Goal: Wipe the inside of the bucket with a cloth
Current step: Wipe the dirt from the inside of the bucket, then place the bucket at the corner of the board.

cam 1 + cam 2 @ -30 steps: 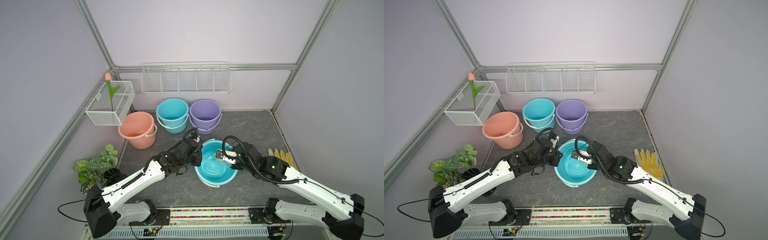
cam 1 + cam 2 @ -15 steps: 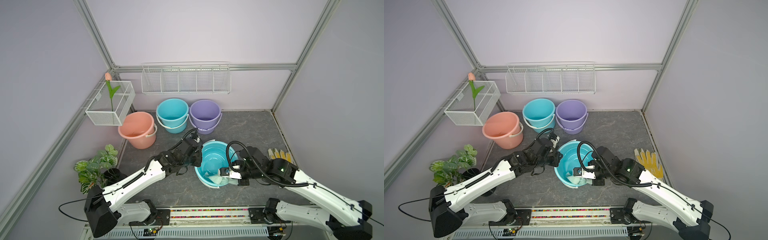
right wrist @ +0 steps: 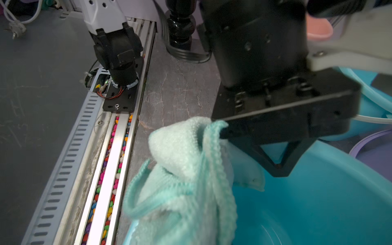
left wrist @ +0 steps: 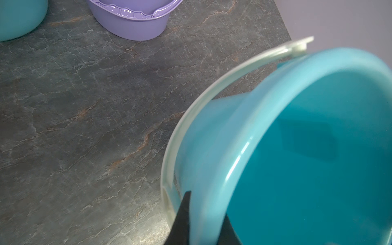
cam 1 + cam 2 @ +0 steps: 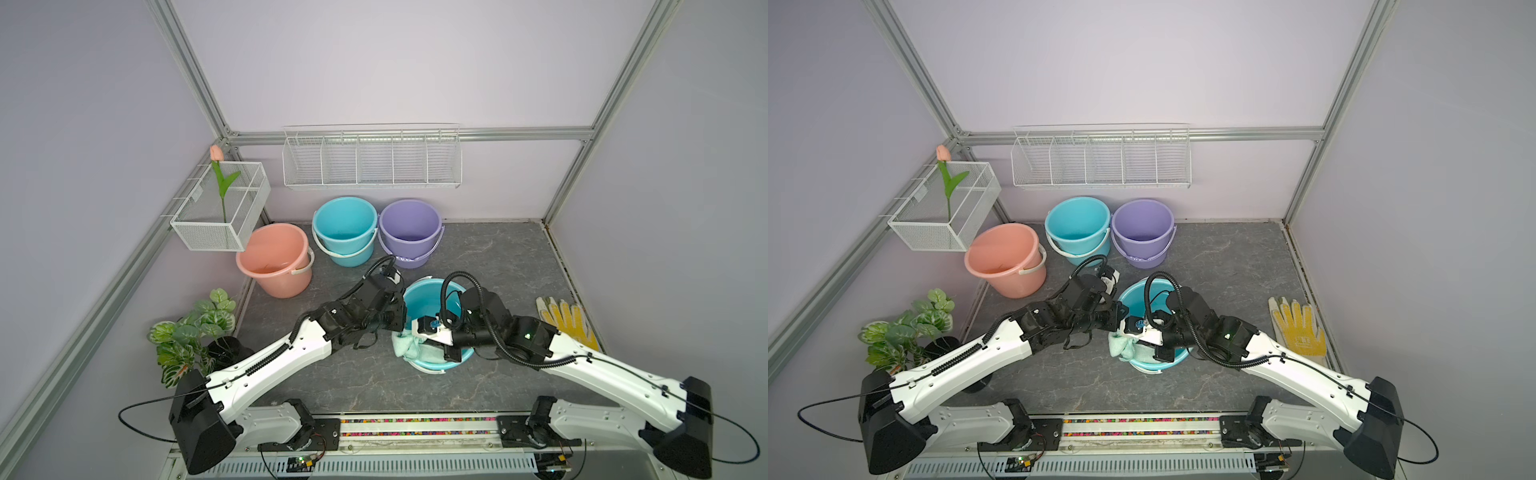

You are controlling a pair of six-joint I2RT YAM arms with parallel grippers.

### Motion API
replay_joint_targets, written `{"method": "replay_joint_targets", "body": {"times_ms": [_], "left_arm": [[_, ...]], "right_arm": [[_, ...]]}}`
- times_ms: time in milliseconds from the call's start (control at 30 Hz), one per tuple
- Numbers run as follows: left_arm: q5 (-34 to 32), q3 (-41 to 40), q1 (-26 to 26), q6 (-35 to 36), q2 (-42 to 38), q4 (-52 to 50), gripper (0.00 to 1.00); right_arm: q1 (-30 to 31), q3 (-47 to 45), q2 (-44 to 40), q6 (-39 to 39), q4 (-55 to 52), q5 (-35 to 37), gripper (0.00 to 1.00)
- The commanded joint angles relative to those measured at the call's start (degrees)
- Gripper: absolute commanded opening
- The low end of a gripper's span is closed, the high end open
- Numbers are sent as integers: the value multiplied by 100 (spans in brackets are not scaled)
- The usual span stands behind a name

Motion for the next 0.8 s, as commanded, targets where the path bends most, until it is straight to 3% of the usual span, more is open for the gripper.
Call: {"method": "replay_joint_targets", "body": {"times_ms": [0,200,467,667,767], "left_arm": [[103,308,5,-171,-40,273,0],[33,342,2,-293,-6,216,0],[31,641,1,-465,353,120,0],[194,1042,4,-691,873,116,0],[165,1427,2,-858,1262,-23,0]], "right_arm": [[34,-74,160,488,1088,409,7],[36,-171,-166,842,1568,2091,7],[9,187,-1203,1072,402,4454,7],[-17,677,-1760,1406,37,6394,7],[-52,885,-1938,1415,95,6970,7]]}}
